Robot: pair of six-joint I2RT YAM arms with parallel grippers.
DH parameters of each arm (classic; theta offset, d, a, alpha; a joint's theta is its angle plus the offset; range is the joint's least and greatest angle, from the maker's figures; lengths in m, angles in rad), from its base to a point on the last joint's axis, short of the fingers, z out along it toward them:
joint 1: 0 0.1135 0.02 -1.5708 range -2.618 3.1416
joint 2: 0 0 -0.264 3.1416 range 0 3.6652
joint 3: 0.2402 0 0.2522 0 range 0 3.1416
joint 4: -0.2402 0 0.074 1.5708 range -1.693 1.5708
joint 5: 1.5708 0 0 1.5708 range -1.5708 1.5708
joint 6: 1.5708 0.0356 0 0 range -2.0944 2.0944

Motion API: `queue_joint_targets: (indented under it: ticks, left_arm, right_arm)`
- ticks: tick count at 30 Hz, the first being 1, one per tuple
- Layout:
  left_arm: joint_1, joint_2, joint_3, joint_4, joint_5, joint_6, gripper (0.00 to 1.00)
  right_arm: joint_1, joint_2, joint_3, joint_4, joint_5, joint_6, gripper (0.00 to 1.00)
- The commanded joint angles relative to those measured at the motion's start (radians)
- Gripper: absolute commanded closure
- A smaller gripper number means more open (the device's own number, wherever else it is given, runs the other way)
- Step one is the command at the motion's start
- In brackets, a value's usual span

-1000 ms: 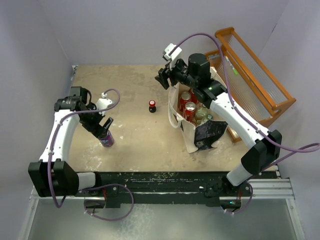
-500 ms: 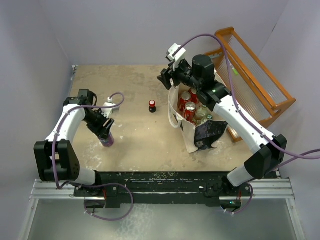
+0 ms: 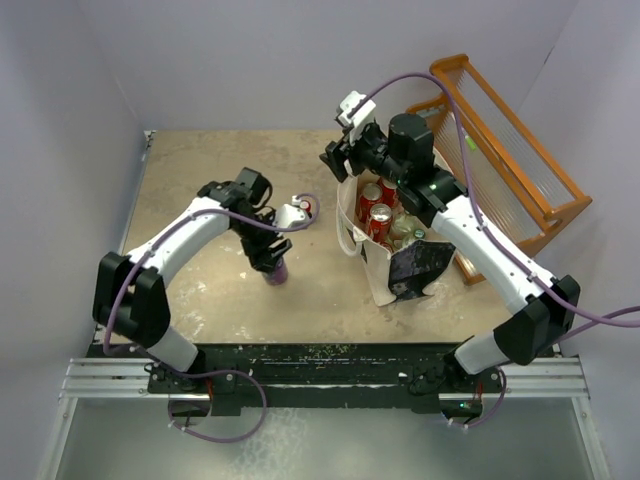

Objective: Place the beverage into the canvas bag
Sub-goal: Move the drink at the center of the board, then pick up the drink from the center of the board.

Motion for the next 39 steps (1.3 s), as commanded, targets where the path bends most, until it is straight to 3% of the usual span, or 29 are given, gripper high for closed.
queue_joint_targets:
  ticks: [1,6,9,15,18,21,27,33,39]
  left_arm:
    - [-0.069,0.093,0.129,0.071,0.020,-0.017,0.62]
    - [-0.131,0.159,0.167,0.073,-0.004,-0.025,0.63]
    - [-0.160,0.172,0.174,0.074,-0.028,-0.035,0.55]
    - [-0.173,0.157,0.224,0.052,-0.052,-0.066,0.11]
    - [-0.147,0.114,0.246,0.049,-0.040,-0.082,0.01]
    - [-0.058,0.082,0.280,0.042,0.030,-0.122,0.01]
    - [0.221,0.023,0.276,0.092,0.123,-0.246,0.01]
    - [0.518,0.001,0.267,0.190,0.171,-0.450,0.01]
    - [0.657,-0.026,0.259,0.244,0.153,-0.544,0.01]
  right_arm:
    - [0.005,-0.086,-0.032,0.035,0.028,-0.040,0.27]
    - [0.005,-0.122,-0.073,0.024,0.016,-0.047,0.26]
    - [0.004,-0.133,-0.086,0.019,0.008,-0.046,0.26]
    - [0.004,-0.131,-0.086,-0.004,-0.005,-0.044,0.26]
    - [0.005,-0.117,-0.062,-0.024,-0.008,-0.044,0.26]
    - [0.005,-0.097,-0.024,-0.065,-0.022,-0.043,0.26]
    - [0.014,-0.033,0.064,-0.178,-0.132,-0.104,0.25]
    - [0.075,0.110,0.190,-0.448,-0.241,-0.318,0.23]
    - [0.102,0.243,0.241,-0.627,-0.333,-0.504,0.18]
